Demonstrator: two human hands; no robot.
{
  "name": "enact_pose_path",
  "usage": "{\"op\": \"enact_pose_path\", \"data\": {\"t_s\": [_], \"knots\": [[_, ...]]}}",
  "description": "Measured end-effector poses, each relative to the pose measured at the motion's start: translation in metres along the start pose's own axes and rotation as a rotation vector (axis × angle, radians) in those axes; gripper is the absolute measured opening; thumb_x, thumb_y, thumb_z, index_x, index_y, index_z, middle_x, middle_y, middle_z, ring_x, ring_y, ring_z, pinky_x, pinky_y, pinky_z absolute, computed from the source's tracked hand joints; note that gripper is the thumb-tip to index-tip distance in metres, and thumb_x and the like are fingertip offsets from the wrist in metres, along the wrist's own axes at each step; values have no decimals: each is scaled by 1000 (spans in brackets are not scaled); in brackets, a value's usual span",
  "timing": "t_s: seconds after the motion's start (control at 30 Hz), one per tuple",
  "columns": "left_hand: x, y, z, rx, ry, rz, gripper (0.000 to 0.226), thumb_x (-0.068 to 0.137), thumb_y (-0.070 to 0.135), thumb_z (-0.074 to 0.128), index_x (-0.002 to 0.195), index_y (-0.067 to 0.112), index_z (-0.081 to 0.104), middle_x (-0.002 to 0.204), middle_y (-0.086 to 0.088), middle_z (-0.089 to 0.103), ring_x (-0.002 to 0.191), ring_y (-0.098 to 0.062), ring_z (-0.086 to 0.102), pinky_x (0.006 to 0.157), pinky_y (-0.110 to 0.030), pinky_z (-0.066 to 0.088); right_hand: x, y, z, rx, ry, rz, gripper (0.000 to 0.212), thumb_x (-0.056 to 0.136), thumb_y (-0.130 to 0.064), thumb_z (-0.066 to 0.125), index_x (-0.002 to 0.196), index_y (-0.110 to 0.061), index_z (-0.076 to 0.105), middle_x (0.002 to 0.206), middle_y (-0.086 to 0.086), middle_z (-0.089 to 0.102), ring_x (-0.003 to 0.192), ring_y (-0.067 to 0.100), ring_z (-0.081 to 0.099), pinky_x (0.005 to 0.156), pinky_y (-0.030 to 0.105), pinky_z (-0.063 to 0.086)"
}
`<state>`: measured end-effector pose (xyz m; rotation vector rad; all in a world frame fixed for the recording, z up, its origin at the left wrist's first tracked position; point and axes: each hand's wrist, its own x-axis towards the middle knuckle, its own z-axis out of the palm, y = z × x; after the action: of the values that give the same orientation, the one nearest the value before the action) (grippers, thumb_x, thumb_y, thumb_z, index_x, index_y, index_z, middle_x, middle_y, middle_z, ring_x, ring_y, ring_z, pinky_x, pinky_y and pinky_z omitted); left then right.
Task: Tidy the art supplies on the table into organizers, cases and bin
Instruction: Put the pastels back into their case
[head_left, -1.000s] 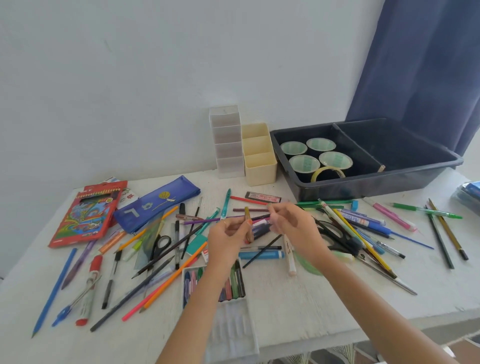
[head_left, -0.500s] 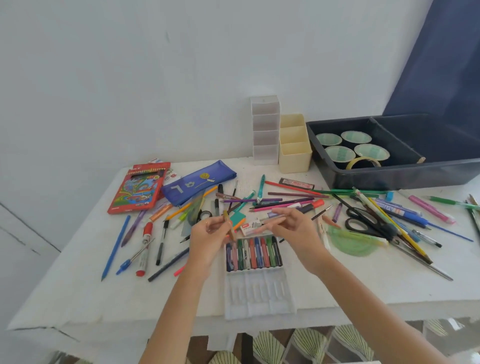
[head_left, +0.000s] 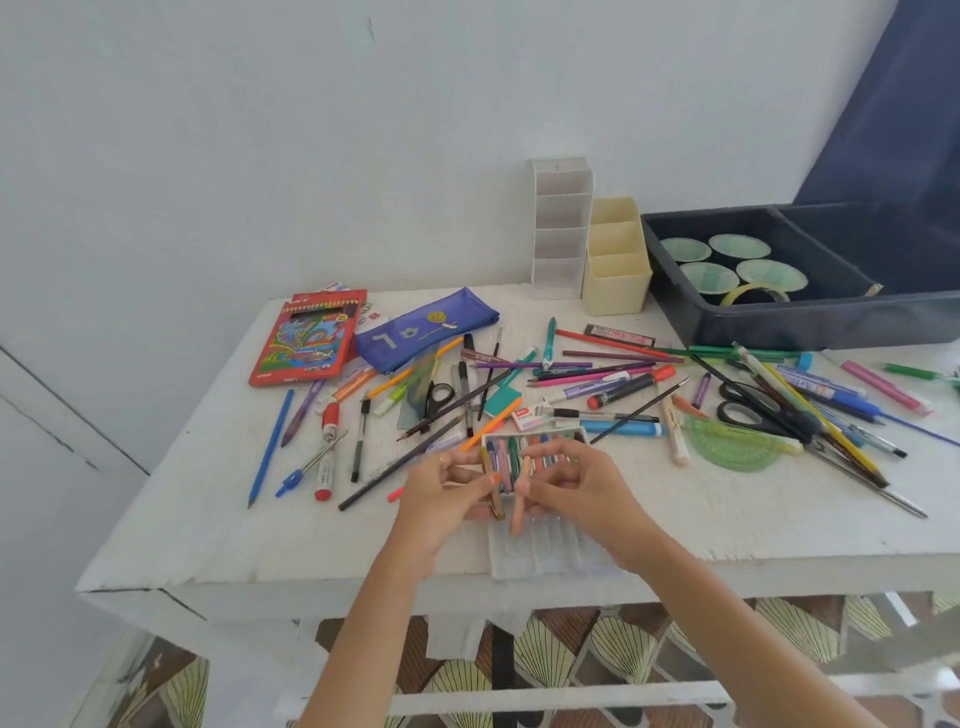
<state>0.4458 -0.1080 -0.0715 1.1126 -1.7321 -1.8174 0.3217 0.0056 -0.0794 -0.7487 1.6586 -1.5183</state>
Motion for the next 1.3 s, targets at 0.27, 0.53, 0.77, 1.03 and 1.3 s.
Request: {"op": "enact_pose_path", "data": {"t_s": [0.27,0.53,0.77,1.03,1.3], "knots": [[-21,-18,-2,155,0,60,34,78,8,74,108,18,64,85,-11,65,77,-21,68,65,-23,56,-15,9,5,-208,-13,-74,30,75,-8,77,100,-20,65,77,8,72,73,23,70,72,34,59],[-25,-31,2,311,39,171,30,83,15,70,112,18,64,82,1,61,67,-3,53,57,-3,41,-20,15,14,-449,43,-222,36,72,-12,79,105,-20,67,76,-6,65,68,4,60,68,14,52],[-29,-37,9,219,136,150,37,79,10,74,111,20,58,80,0,60,64,-4,58,56,-10,48,-18,38,17,-697,100,-457,46,67,-9,82,111,-9,67,90,-3,56,72,5,51,71,6,43],[-26,-41,8,185,171,66,19,80,13,73,98,15,66,85,0,67,78,-9,63,69,-15,52,-34,65,21,-960,171,-727,29,90,-28,51,101,-13,73,112,-1,69,114,15,58,94,30,43],[-22,-41,20,194,259,129,20,80,10,72,99,12,66,84,2,68,75,-5,64,63,-8,49,-38,68,23,-1122,134,-710,37,96,-24,41,117,-7,66,128,7,60,128,20,48,106,36,37]]}}
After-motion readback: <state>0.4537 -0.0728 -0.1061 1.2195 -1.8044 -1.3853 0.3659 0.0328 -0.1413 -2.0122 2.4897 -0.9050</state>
